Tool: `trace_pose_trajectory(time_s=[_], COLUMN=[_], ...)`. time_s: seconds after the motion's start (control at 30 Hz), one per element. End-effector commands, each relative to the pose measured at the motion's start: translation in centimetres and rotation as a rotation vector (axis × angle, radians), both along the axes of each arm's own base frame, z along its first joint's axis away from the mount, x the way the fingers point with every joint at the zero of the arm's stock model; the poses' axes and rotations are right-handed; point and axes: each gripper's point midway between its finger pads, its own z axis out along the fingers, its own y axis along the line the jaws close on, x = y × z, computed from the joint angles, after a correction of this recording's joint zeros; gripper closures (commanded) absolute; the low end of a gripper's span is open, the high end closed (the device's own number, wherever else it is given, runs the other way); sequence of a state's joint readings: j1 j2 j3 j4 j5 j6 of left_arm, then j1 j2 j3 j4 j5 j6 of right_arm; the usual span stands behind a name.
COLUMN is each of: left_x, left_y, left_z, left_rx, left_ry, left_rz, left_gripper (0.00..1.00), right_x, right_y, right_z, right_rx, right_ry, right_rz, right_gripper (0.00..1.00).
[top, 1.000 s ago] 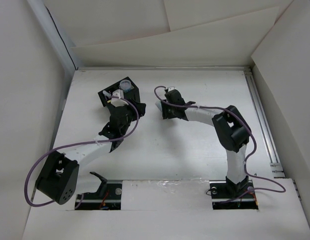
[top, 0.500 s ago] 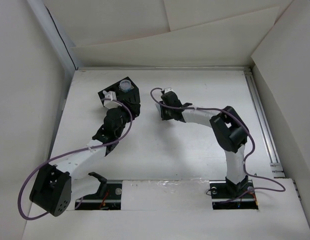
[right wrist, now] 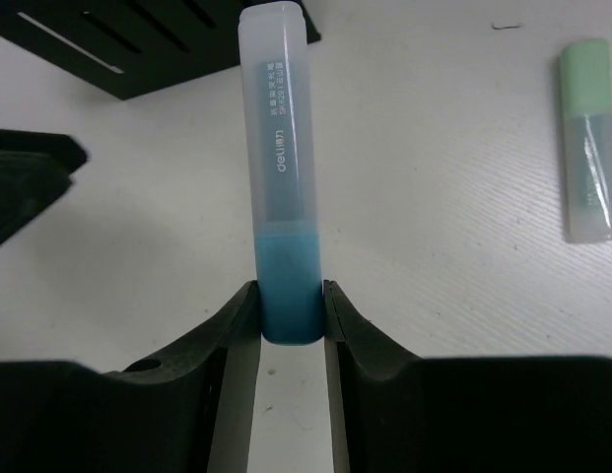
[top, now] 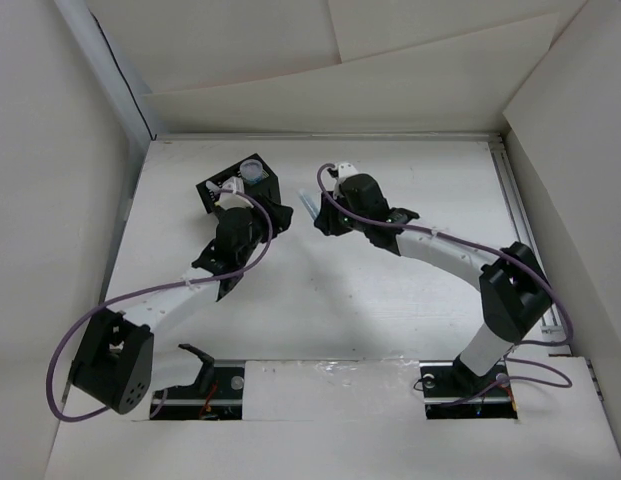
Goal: Sort the stationery into containers
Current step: Pick up the pen from the center of the board, then place the pen in the storage box.
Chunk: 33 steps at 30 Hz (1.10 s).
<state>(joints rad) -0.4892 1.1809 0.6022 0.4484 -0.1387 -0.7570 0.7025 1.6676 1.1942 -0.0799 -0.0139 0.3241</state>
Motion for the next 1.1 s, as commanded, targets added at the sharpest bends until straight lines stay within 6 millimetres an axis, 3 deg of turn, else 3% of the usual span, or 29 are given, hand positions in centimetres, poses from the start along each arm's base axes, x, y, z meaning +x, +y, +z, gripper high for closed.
trace_pose_trajectory(time_s=[0.0,0.1,0.2,0.37,0.5,0.53,0.67,0.87,0.97,1.0,1.07], left_x=[1.0,1.4,1.9,2.8,3.3,3.3,3.6,3.8,3.8,3.8,3.8], left_y=[-2.1,-2.9,-3.3,-3.9,-4.1,-4.1,-4.1,-3.8,-3.4,-3.4,-2.6], left_z=[2.2,3.4,2.4,1.3,0.9,0.5,1.0,0.9,1.6,1.6,2.3], left_rx=[-0.052,-0.088,-0.093,-0.099,-0.097,-0.093,-0.104,-0.088,-0.088,-0.088,-0.067], left_ry=[-0.047,-0.087,-0.068,-0.059,-0.053,-0.045,-0.053,-0.049,-0.061,-0.061,-0.081], left_rz=[-0.085,-0.107,-0.115,-0.113,-0.113,-0.113,-0.101,-0.084,-0.062,-0.062,-0.036], left_gripper=[0.44,0.41,0.37,0.41,0.51,0.57,0.62,0.90,0.98,1.00,1.00], right_x=[-1.5,-2.2,-2.6,-3.6,-4.0,-4.3,-4.6,-4.7,-4.5,-4.1,-4.0], right_y=[2.0,2.6,2.8,3.4,4.0,3.9,4.5,4.7,4.5,4.2,3.9], right_z=[0.9,1.3,2.2,2.2,2.7,2.3,2.0,1.7,1.7,1.7,2.3], right_rx=[0.069,0.090,0.115,0.140,0.167,0.166,0.182,0.185,0.200,0.206,0.215], right_ry=[-0.004,-0.009,-0.020,0.000,-0.006,0.006,0.014,0.031,0.033,0.039,0.030], right_rz=[0.111,0.143,0.167,0.226,0.261,0.271,0.303,0.306,0.302,0.287,0.287], right_gripper=[0.91,0.91,0.92,0.92,0.92,0.92,0.93,0.93,0.82,0.66,0.53])
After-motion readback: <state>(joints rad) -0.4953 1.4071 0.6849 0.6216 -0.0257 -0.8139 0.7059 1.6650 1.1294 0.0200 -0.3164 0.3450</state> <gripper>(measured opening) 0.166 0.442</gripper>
